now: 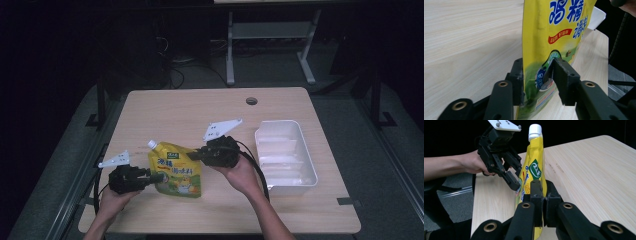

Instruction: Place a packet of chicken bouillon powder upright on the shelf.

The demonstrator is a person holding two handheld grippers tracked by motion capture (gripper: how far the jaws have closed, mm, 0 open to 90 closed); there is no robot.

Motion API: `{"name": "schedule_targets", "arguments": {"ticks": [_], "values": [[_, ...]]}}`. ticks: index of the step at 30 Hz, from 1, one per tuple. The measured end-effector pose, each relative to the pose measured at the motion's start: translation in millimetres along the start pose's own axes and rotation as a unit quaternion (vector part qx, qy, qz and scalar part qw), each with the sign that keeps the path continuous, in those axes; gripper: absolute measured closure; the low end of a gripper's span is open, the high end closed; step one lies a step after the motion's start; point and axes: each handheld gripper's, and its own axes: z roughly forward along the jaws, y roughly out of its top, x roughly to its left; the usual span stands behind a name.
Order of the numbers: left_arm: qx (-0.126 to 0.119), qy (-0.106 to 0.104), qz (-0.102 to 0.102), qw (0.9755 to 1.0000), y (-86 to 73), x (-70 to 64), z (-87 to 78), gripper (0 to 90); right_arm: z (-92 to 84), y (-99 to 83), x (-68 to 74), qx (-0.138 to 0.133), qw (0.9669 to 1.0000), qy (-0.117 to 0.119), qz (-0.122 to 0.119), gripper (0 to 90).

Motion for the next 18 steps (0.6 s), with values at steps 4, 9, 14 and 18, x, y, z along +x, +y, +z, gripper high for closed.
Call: {"name": "schedule_targets", "arguments": {"ticks": [4, 9, 14, 18], "values": [[0.005, -0.008, 0.009, 0.9999, 0.3, -1.3, -0.3, 69.4, -2.3, -0.4, 2.2, -0.005, 1.0000, 0.002, 0.000, 86.2], [0.012, -0.014, 0.024, 0.9995, 0.4, -4.1, 0.7, 74.3, -4.1, -2.3, 0.7, -0.006, 1.0000, 0.002, 0.006, 85.1], [0.013, -0.016, 0.033, 0.9992, 0.5, -5.4, 0.5, 75.8, -3.9, -3.6, -2.7, -0.002, 0.9998, 0.010, 0.017, 81.0], [0.014, -0.017, 0.040, 0.9990, 0.7, -6.4, 1.0, 76.5, 0.2, -7.0, -8.3, 0.006, 0.9993, 0.012, 0.035, 76.8]]}}
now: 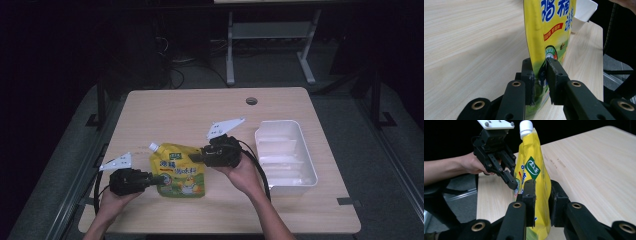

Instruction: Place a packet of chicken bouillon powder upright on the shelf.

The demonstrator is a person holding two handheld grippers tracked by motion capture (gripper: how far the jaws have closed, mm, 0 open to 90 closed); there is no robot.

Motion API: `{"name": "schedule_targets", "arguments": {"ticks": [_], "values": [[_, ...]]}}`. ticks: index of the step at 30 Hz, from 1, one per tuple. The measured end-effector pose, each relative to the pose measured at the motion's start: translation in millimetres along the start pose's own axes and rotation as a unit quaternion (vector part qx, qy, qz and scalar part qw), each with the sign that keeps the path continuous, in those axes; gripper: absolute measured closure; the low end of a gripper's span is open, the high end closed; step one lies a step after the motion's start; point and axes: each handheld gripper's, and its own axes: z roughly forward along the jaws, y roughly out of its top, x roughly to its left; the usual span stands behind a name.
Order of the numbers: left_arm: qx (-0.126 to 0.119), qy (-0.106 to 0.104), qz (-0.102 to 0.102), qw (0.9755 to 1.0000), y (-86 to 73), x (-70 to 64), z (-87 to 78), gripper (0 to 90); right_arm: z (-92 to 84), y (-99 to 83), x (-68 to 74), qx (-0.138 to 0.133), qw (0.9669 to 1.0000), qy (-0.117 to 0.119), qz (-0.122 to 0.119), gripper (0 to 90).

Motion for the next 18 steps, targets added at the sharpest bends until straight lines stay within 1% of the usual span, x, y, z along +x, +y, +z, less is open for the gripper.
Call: {"name": "schedule_targets", "arguments": {"ticks": [1, 2, 3, 4, 7, 8, 9, 11, 12, 14, 15, 16, 18], "values": [[0.000, 0.000, 0.001, 1.0000, 0.1, -0.3, 0.0, 76.7, 3.2, -1.7, -3.6, 0.000, 0.9999, 0.006, 0.013, 75.8], [0.000, 0.000, 0.004, 1.0000, 0.2, -0.5, 0.1, 76.8, 5.2, -2.3, -5.3, -0.001, 0.9998, 0.010, 0.019, 75.7], [0.000, 0.000, 0.006, 1.0000, 0.4, -1.3, 0.1, 76.8, 5.2, -2.3, -5.3, -0.001, 0.9998, 0.010, 0.019, 75.7], [0.000, 0.001, 0.009, 1.0000, 0.7, -1.9, 0.3, 76.9, 7.5, -2.7, -6.8, -0.001, 0.9996, 0.017, 0.024, 75.2], [0.005, 0.003, 0.014, 0.9999, 0.6, -2.5, 0.7, 77.1, 13.1, -2.7, -9.0, -0.001, 0.9992, 0.020, 0.035, 73.9], [0.004, 0.003, 0.018, 0.9998, 0.8, -3.2, 0.9, 77.3, 15.7, -1.7, -8.9, -0.001, 0.9991, 0.023, 0.036, 73.8], [0.004, 0.003, 0.018, 0.9998, 0.8, -3.2, 0.9, 77.3, 15.7, -1.7, -8.9, -0.001, 0.9991, 0.023, 0.036, 73.8], [0.007, 0.004, 0.022, 0.9997, 1.2, -4.0, 0.9, 77.4, 18.6, 0.7, -7.5, 0.010, 0.9990, 0.026, 0.034, 75.0], [0.008, 0.004, 0.023, 0.9997, 1.4, -4.4, 0.9, 77.4, 18.6, 0.7, -7.5, 0.010, 0.9990, 0.026, 0.034, 75.0], [0.008, 0.005, 0.027, 0.9996, 1.7, -5.6, 1.5, 77.5, 17.8, 3.2, -5.5, 0.017, 0.9993, 0.020, 0.027, 81.5], [0.009, 0.006, 0.030, 0.9995, 2.0, -6.0, 1.8, 77.5, 17.8, 3.2, -5.5, 0.017, 0.9993, 0.020, 0.027, 81.5], [0.010, 0.006, 0.033, 0.9994, 2.4, -6.6, 2.3, 77.4, 16.7, 4.3, -4.0, 0.022, 0.9995, 0.012, 0.019, 84.3], [0.010, 0.007, 0.034, 0.9994, 2.5, -6.7, 2.5, 77.3, 16.0, 4.6, -2.8, 0.023, 0.9996, 0.010, 0.016, 86.1]]}}
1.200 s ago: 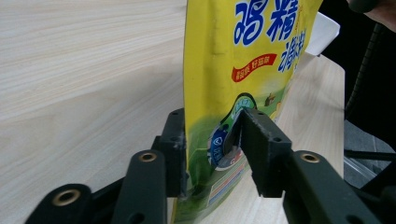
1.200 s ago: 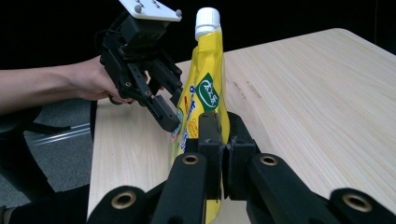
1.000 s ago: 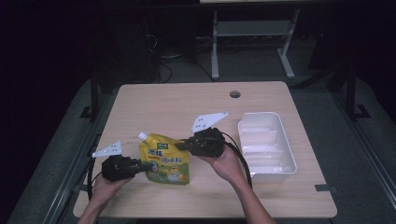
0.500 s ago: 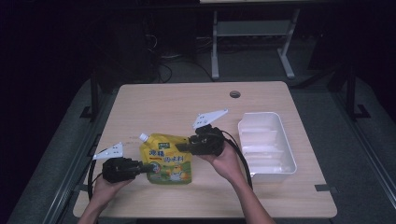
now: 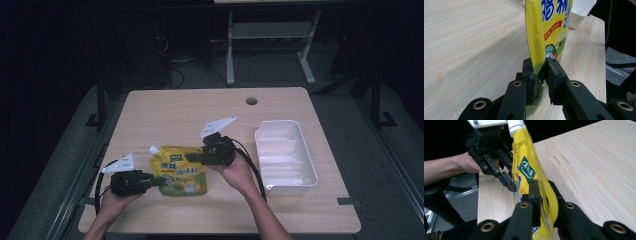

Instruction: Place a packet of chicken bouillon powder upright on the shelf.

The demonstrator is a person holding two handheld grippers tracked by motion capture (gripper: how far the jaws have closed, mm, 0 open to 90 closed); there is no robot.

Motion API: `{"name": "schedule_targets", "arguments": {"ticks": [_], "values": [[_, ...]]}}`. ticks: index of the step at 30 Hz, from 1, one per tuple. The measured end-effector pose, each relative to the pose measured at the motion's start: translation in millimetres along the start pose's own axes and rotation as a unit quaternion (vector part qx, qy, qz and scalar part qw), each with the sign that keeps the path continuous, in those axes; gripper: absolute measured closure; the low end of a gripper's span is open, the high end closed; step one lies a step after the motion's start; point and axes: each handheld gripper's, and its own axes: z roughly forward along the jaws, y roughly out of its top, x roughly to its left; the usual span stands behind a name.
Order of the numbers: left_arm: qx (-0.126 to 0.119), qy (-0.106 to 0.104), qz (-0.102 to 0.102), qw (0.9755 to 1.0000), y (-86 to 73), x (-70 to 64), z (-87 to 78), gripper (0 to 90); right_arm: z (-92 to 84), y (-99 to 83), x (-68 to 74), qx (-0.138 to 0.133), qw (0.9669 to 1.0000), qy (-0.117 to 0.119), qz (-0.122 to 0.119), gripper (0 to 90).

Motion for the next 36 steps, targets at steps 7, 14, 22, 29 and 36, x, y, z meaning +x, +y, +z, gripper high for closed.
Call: {"name": "schedule_targets", "arguments": {"ticks": [7, 14, 22, 29, 36], "values": [[-0.012, 0.014, -0.004, 0.9998, 1.2, -0.9, -2.7, 70.4, -6.3, 0.1, 4.9, -0.005, 0.9999, 0.012, -0.011, 89.2], [-0.020, 0.030, -0.015, 0.9992, 0.7, 1.9, -4.4, 58.3, -19.8, 6.4, 10.8, 0.003, 0.9995, -0.007, -0.032, 89.4], [-0.011, 0.037, -0.018, 0.9991, -0.5, 3.8, -3.2, 53.6, -35.3, 12.3, 9.4, 0.002, 0.9992, -0.017, -0.036, 89.4], [-0.019, 0.044, -0.029, 0.9984, -0.9, 6.8, -7.0, 49.5, -59.2, 19.2, 5.1, -0.011, 0.9991, -0.023, -0.035, 89.4], [-0.009, 0.047, -0.029, 0.9984, -2.0, 7.7, -5.0, 48.1, -78.7, 24.7, 0.2, -0.015, 0.9991, -0.023, -0.032, 89.4]]}}
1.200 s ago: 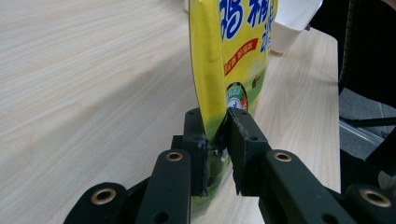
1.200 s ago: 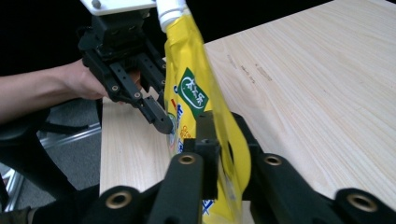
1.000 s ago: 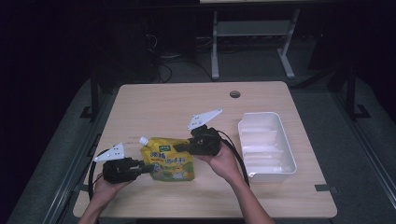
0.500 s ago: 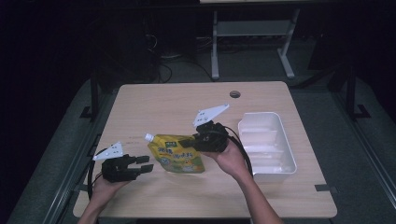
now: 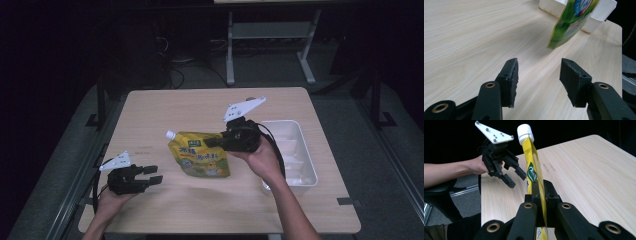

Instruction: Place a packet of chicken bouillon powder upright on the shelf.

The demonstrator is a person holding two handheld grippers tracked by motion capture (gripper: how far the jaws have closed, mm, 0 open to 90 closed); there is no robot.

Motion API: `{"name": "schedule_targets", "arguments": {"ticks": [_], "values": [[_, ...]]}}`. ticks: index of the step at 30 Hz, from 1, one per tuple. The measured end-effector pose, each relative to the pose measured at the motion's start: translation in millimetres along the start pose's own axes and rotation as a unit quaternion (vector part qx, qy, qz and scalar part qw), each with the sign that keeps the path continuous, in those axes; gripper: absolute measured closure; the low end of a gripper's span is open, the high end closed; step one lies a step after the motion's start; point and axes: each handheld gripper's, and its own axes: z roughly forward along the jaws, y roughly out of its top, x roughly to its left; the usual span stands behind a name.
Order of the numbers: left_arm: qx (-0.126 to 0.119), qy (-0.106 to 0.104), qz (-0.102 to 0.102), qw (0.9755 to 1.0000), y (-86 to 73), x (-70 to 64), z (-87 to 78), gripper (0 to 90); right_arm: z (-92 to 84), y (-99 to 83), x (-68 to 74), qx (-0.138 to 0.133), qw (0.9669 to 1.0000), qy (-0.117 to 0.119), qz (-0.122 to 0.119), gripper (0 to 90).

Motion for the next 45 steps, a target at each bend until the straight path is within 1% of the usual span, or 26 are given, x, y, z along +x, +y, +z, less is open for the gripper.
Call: {"name": "schedule_targets", "arguments": {"ticks": [1, 2, 5, 7, 8, 11, 12, 13, 14, 17, 18, 19, 21, 22, 23, 24, 26, 27, 29, 30, 34, 36, 39, 42, 45], "values": [[0.001, 0.000, 0.001, 1.0000, 0.0, -0.1, 0.0, 48.0, -6.3, 2.1, -1.5, 0.003, 1.0000, -0.003, 0.001, 89.3], [0.000, 0.000, 0.002, 1.0000, 0.0, 0.0, -0.3, 48.0, -6.3, 2.1, -1.5, 0.003, 1.0000, -0.003, 0.001, 89.3], [-0.001, 0.001, 0.001, 1.0000, -0.3, 0.5, -1.2, 47.8, -16.1, 4.0, -4.5, 0.002, 1.0000, -0.009, 0.001, 89.3], [0.001, 0.001, 0.001, 1.0000, -0.7, 1.0, -1.6, 47.8, -23.3, 4.5, -7.3, -0.002, 0.9999, -0.013, 0.005, 89.3], [0.001, 0.001, 0.000, 1.0000, -1.0, 1.2, -1.7, 47.8, -31.1, 4.2, -11.3, -0.004, 0.9998, -0.019, 0.010, 89.3], [0.000, 0.000, -0.001, 1.0000, -1.7, 2.3, -2.1, 47.8, -42.6, 1.5, -18.8, -0.009, 0.9995, -0.024, 0.020, 89.3], [0.000, 0.000, -0.002, 1.0000, -1.9, 2.6, -2.4, 47.8, -42.6, 1.5, -18.8, -0.009, 0.9995, -0.024, 0.020, 89.3], [0.000, 0.000, -0.003, 1.0000, -2.2, 3.4, -2.6, 47.8, -50.0, -0.4, -22.7, -0.010, 0.9992, -0.030, 0.024, 89.2], [0.000, 0.000, -0.003, 1.0000, -2.2, 3.4, -2.6, 47.8, -50.0, -0.4, -22.7, -0.010, 0.9992, -0.030, 0.024, 89.2], [0.003, 0.002, -0.002, 1.0000, -2.9, 4.1, -2.5, 47.8, -65.6, -1.4, -27.4, -0.014, 0.9986, -0.044, 0.027, 89.2], [0.003, 0.002, -0.002, 1.0000, -2.9, 4.1, -2.5, 47.8, -65.6, -1.4, -27.4, -0.014, 0.9986, -0.044, 0.027, 89.2], [0.004, 0.002, -0.002, 1.0000, -3.0, 4.1, -2.2, 47.8, -74.7, -1.6, -29.4, -0.018, 0.9981, -0.051, 0.029, 89.2], [0.005, 0.002, -0.002, 1.0000, -3.2, 4.1, -1.8, 47.8, -77.8, -1.8, -29.8, -0.019, 0.9980, -0.053, 0.030, 89.2], [0.006, 0.002, -0.001, 1.0000, -3.3, 4.1, -1.5, 47.7, -85.6, -2.8, -31.3, -0.024, 0.9975, -0.058, 0.032, 89.1], [0.010, 0.002, -0.002, 0.9999, -3.4, 4.2, -1.0, 47.8, -89.3, -3.9, -32.6, -0.026, 0.9974, -0.060, 0.031, 89.1], [0.010, 0.002, -0.002, 0.9999, -3.4, 4.2, -1.0, 47.8, -89.3, -3.9, -32.6, -0.026, 0.9974, -0.060, 0.031, 89.1], [0.011, 0.001, -0.003, 0.9999, -3.5, 4.1, -0.6, 47.7, -99.8, -9.2, -35.9, -0.029, 0.9964, -0.068, 0.042, 89.1], [0.011, 0.001, -0.003, 0.9999, -3.5, 4.1, -0.4, 47.7, -99.8, -9.2, -35.9, -0.029, 0.9964, -0.068, 0.042, 89.1], [0.011, 0.003, -0.003, 0.9999, -3.7, 4.6, -0.5, 47.3, -108.4, -15.7, -37.5, -0.033, 0.9956, -0.074, 0.047, 89.0], [0.011, 0.003, -0.003, 0.9999, -3.7, 4.6, -0.5, 47.1, -108.4, -15.7, -37.5, -0.033, 0.9956, -0.074, 0.047, 89.0], [0.012, 0.005, -0.004, 0.9999, -3.9, 5.5, -1.0, 46.3, -117.9, -24.6, -39.1, -0.034, 0.9944, -0.084, 0.055, 89.0], [0.012, 0.006, -0.004, 0.9999, -4.0, 5.3, -1.2, 46.0, -122.5, -28.6, -40.2, -0.035, 0.9937, -0.086, 0.062, 89.0], [0.016, 0.012, -0.004, 0.9998, -4.0, 5.4, -0.4, 43.0, -130.5, -35.2, -41.3, -0.039, 0.9926, -0.092, 0.069, 89.0], [0.022, 0.014, -0.001, 0.9997, -4.3, 5.6, 0.4, 41.9, -134.7, -38.1, -41.2, -0.041, 0.9923, -0.095, 0.068, 89.1], [0.021, 0.014, -0.001, 0.9997, -4.2, 5.4, 0.4, 41.9, -136.6, -39.5, -40.4, -0.039, 0.9924, -0.094, 0.068, 89.1]]}}
